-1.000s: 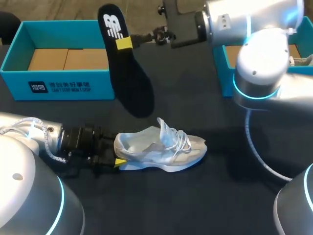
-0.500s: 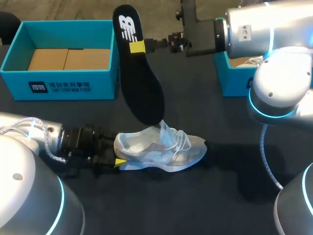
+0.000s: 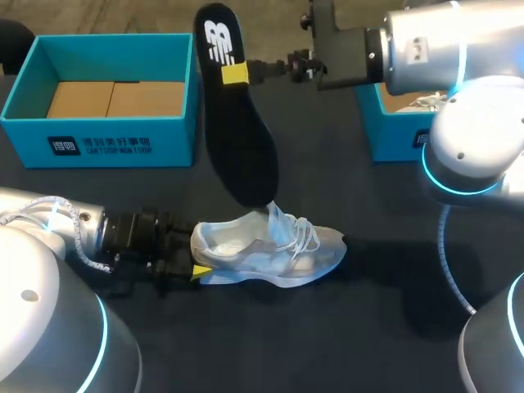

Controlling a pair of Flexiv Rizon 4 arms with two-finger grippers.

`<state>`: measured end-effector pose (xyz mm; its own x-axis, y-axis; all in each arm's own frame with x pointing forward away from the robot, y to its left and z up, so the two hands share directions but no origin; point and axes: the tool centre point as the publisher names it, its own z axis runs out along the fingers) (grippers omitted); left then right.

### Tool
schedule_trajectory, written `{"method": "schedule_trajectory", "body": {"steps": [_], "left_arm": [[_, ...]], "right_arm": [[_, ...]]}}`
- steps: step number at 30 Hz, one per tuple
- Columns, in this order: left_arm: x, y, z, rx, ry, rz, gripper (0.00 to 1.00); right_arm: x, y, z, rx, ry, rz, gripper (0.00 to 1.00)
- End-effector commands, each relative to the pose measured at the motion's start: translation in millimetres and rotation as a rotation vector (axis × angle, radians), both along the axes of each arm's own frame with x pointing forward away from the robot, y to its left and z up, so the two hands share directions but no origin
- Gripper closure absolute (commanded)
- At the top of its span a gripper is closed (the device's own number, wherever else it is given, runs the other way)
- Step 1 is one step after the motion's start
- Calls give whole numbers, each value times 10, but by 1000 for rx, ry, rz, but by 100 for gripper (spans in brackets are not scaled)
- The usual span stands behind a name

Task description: Take the shoe out of the shoebox, open the shoe tongue, remove and reinsert the insole, then place the shoe into the shoebox

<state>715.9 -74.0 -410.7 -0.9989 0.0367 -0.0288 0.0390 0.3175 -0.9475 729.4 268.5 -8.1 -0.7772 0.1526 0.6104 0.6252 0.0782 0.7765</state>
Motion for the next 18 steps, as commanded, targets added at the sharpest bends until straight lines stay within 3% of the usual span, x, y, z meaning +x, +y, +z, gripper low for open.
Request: {"method": "schedule_trajectory", "body": {"steps": [1, 18], "left_arm": [[-1, 2, -2, 2, 0, 0, 100], [-1, 2, -2, 2, 0, 0, 100]], "right_arm": [[-130, -219, 145, -34, 14, -18, 100], [-491, -514, 476, -68, 93, -106, 100]]}}
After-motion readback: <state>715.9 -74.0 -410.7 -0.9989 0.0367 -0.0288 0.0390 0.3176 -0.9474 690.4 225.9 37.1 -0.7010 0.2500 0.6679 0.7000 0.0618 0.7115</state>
